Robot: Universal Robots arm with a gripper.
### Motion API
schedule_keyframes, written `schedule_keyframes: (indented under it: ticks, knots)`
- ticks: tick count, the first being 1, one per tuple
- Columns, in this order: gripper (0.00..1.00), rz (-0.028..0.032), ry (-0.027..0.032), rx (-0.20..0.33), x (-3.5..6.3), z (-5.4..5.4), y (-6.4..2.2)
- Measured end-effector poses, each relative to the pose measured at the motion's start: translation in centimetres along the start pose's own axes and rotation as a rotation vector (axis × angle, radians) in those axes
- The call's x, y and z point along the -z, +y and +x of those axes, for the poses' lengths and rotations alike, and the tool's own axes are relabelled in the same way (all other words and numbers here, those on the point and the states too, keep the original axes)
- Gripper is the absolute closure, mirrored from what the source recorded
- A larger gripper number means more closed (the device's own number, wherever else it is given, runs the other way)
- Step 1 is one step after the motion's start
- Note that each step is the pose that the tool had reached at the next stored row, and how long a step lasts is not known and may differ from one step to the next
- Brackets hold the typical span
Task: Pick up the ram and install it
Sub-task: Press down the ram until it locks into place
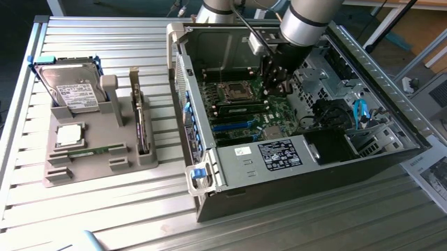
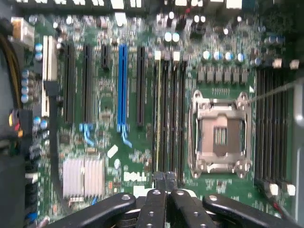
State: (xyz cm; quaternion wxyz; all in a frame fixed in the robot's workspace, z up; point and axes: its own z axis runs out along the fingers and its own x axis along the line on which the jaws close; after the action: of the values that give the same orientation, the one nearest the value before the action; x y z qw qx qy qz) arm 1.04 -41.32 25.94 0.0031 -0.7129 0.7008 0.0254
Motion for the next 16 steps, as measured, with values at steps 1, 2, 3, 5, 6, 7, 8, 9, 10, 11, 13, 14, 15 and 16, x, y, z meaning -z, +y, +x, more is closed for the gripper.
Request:
schedule_keyframes:
  ticks: [1,2,3,5,6,7,8,9,10,11,13,14,15,16]
  knots:
    - [0.90,0.0010,-0.0001,0.000,-0.17,0.0,1.14]
    - [0.90,0.0013,-0.0001,0.000,-0.23,0.0,1.59]
    - [0.90,0.0017,0.0000,0.000,-0.31,-0.1,2.16]
    - [0.90,0.0023,0.0003,0.000,-0.44,-0.1,3.41]
    - [0.90,0.0028,0.0001,0.000,-0.49,-0.1,3.88]
    - [0.90,0.0035,-0.0001,0.000,-0.55,-0.1,4.61]
    - [0.90,0.0039,-0.0001,0.000,-0.59,-0.1,5.08]
    - [0.90,0.0044,0.0000,0.000,-0.62,-0.1,5.57]
    - [0.90,0.0051,0.0000,0.000,-0.68,-0.1,6.29]
    - [0.90,0.0058,0.0000,0.000,-0.73,-0.1,6.89]
    - [0.90,0.0069,0.0000,0.000,-0.84,-0.2,8.06]
    - [0.90,0.0072,-0.0001,-0.001,-0.92,-0.2,8.29]
    - [0.90,0.0072,0.0000,-0.002,-1.08,-0.2,8.44]
    - [0.90,0.0071,0.0000,-0.002,-1.23,-0.1,8.54]
